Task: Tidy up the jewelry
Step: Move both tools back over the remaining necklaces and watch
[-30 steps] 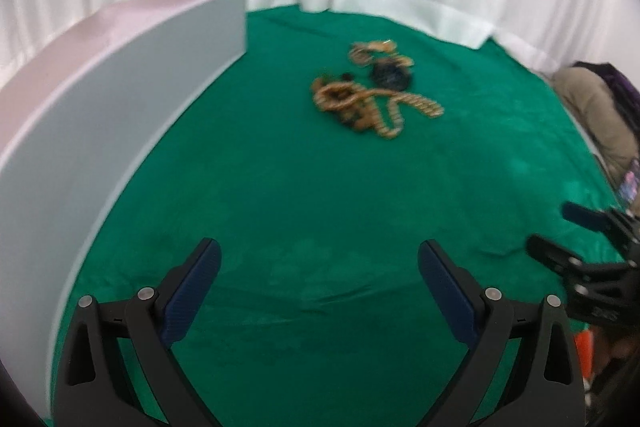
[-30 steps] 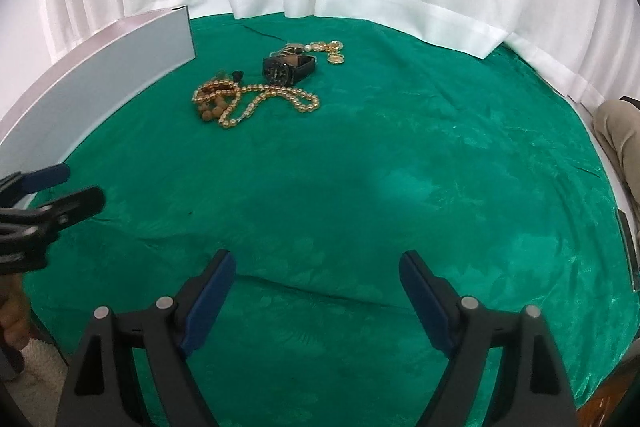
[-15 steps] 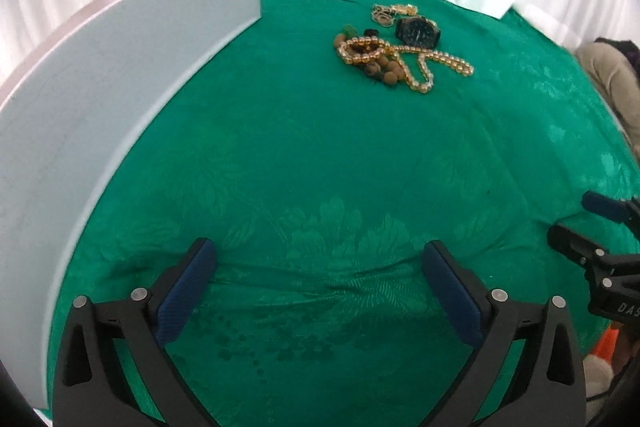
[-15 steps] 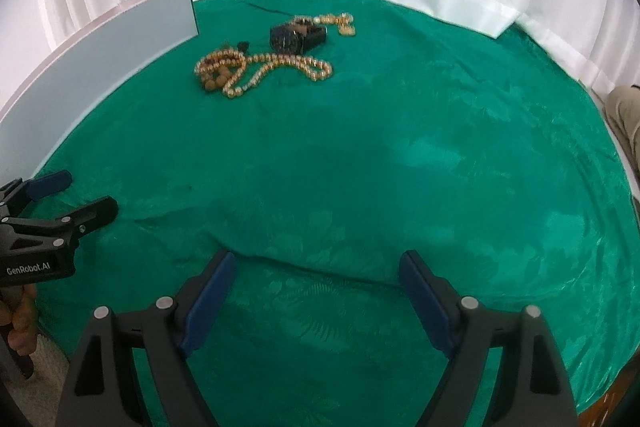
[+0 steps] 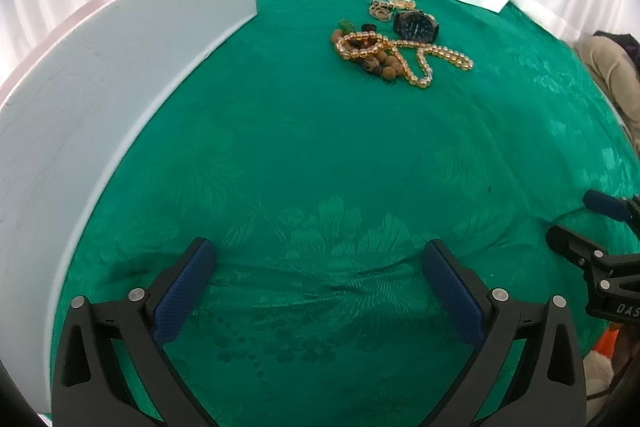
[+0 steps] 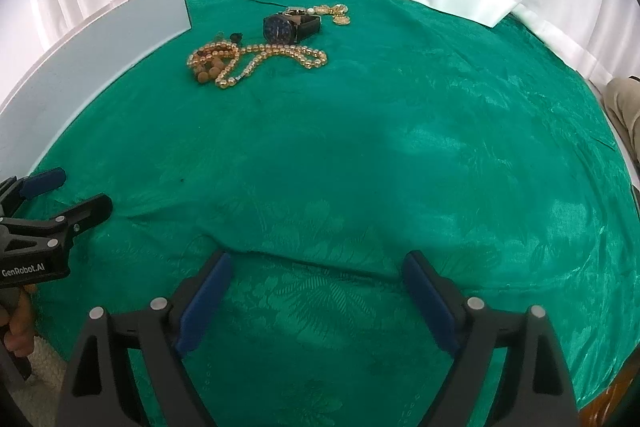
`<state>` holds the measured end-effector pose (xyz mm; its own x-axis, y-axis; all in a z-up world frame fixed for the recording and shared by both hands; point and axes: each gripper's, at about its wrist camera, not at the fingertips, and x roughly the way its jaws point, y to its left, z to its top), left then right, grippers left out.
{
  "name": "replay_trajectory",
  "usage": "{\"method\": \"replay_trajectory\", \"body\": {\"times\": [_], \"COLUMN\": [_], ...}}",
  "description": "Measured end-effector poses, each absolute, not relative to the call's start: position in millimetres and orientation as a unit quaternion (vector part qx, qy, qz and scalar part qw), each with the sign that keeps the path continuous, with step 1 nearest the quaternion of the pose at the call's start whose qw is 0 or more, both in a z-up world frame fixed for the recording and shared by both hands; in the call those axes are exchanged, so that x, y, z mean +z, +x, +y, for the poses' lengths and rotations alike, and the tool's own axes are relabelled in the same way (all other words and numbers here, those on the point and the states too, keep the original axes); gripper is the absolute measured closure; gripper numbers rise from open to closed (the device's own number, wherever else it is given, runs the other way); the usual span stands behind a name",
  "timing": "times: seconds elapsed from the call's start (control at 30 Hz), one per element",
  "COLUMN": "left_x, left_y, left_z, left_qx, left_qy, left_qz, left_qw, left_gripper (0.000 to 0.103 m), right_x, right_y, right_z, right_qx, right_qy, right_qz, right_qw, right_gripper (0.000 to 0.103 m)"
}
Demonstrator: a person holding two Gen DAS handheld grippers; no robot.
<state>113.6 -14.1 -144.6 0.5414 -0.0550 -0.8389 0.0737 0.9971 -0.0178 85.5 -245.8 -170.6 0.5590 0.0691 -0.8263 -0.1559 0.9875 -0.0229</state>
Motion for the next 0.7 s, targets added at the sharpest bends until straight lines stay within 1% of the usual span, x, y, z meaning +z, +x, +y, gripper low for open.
{"method": "replay_trajectory", "body": {"times": [0.37,0.5,0.7], "left_x": [-140,-116,-77], "left_y": [130,130,156], "left_z": [-12,-3,-15], "left_qx": [-0.061,-0.08,-0.112], "left_qy": [0.01,-0.016,0.0], "left_qz": [0.524,0.505,0.482], "left_qw": [0.85,0.859,0.869], "left_gripper": [0.001,0.001,0.001], "right_x": [-170,-171,-171], "right_y": [88,85,85], "right_z": [-246,-246,-247], "right_qx": [0.069,0.073,0.081], "right_qy": [-0.052,-0.054,-0.057], "right_qz": [0.478,0.472,0.473], "right_qw": [0.874,0.877,0.875], "right_gripper": [0.013,0.013,0.011]}}
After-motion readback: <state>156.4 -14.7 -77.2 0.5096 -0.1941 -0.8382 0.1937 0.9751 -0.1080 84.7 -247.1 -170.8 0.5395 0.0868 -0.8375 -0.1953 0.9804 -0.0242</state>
